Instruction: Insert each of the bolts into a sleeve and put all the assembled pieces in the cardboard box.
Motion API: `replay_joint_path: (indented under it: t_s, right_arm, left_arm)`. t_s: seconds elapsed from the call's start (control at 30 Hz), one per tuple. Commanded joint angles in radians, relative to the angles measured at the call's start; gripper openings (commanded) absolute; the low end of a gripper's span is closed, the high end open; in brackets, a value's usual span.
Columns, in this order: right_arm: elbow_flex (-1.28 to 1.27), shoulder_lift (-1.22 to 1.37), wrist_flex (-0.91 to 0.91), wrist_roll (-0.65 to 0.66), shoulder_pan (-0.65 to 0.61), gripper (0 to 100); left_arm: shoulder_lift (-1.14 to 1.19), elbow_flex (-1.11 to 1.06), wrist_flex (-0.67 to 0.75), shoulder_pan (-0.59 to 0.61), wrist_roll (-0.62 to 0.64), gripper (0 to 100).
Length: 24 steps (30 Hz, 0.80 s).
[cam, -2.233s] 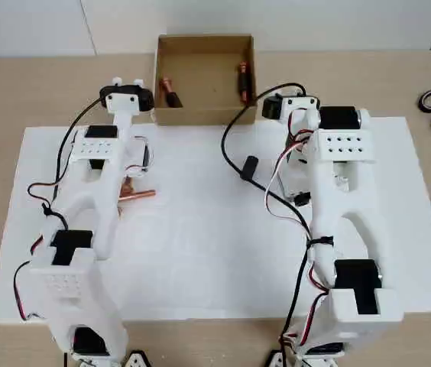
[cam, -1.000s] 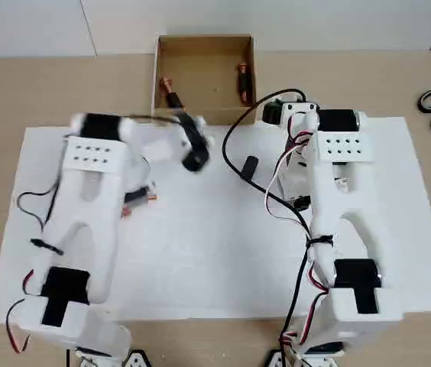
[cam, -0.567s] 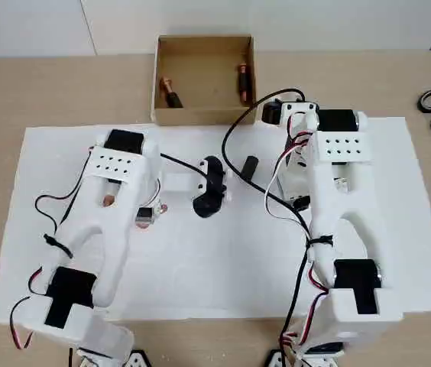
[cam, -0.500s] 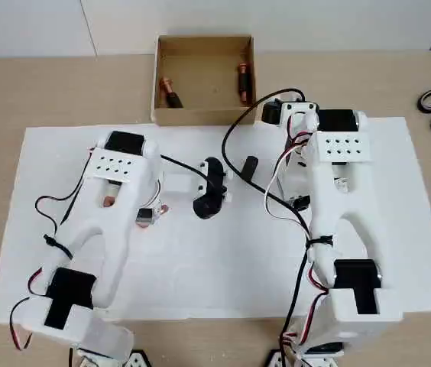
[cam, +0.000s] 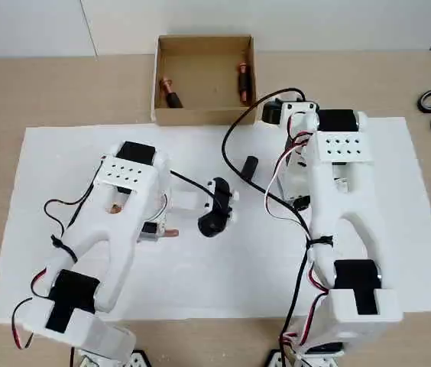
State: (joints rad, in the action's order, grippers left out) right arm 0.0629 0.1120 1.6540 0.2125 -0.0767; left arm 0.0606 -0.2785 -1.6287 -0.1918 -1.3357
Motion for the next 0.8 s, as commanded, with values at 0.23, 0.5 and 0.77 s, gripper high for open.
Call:
replay_joint_path:
  t_s: [0.23,0.5,0.77]
  right_arm:
    - [0.003,-0.062,-0.001,-0.011,-0.041,0.4]
    - [0.003,-0.062,-0.001,-0.011,-0.041,0.4]
    - [0.003,-0.062,-0.008,-0.011,-0.041,0.4]
  left_arm:
    - [-0.032,0.067,-0.046,-0.014,-0.169,13]
    - [-0.040,0.068,-0.046,-0.014,-0.164,15]
    - [-0.041,0.285,-0.049,-0.026,0.512,15]
